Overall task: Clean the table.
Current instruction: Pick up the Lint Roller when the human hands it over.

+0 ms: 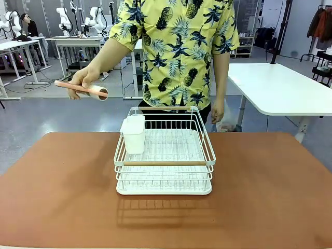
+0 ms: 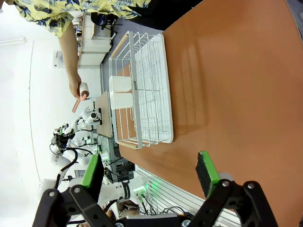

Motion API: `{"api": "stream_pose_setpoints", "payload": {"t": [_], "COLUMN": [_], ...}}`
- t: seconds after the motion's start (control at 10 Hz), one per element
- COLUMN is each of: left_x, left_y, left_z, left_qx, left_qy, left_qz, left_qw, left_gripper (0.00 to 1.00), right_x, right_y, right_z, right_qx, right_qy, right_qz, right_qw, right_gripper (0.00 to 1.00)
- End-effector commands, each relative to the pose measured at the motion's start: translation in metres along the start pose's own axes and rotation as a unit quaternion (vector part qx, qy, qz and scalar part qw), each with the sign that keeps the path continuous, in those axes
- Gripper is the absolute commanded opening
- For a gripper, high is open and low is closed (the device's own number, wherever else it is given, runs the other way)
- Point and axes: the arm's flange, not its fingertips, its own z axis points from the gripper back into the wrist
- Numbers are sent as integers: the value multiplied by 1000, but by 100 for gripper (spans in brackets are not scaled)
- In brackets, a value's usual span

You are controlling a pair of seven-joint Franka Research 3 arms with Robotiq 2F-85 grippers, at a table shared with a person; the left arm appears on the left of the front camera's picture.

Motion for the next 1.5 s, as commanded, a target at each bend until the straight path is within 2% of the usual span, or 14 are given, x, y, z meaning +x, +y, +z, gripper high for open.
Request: {"api": "stream_pose_setpoints", "payload": {"t": [0.0, 0.6, 0.7, 0.9, 1.2, 1.4], "left_x": [-1, 0, 0, -14, -48, -68], "left_y": [0, 0, -22, -64, -93, -101], "left_z": [4, 0, -9, -35, -79, -98], "left_qx": [-7, 0, 30, 73, 136, 133], "left_qy": [3, 0, -23, -26, -42, -52], "left_qz": [2, 0, 61, 128, 147, 153], "left_qw": [1000, 1000, 997, 989, 979, 978], "left_gripper": [100, 100, 100, 100, 100, 100], "right_x": [2, 2, 2, 2, 2, 2], "right_y": [2, 2, 2, 2, 2, 2], "right_z": [1, 1, 1, 1, 1, 1], "right_qx": [1, 1, 1, 1, 1, 1], "right_qy": [1, 1, 1, 1, 1, 1], "right_qz": [2, 2, 2, 2, 2, 2], "right_qw": [1000, 1000, 1000, 1000, 1000, 1000], "right_gripper": [100, 100, 100, 100, 100, 100]}}
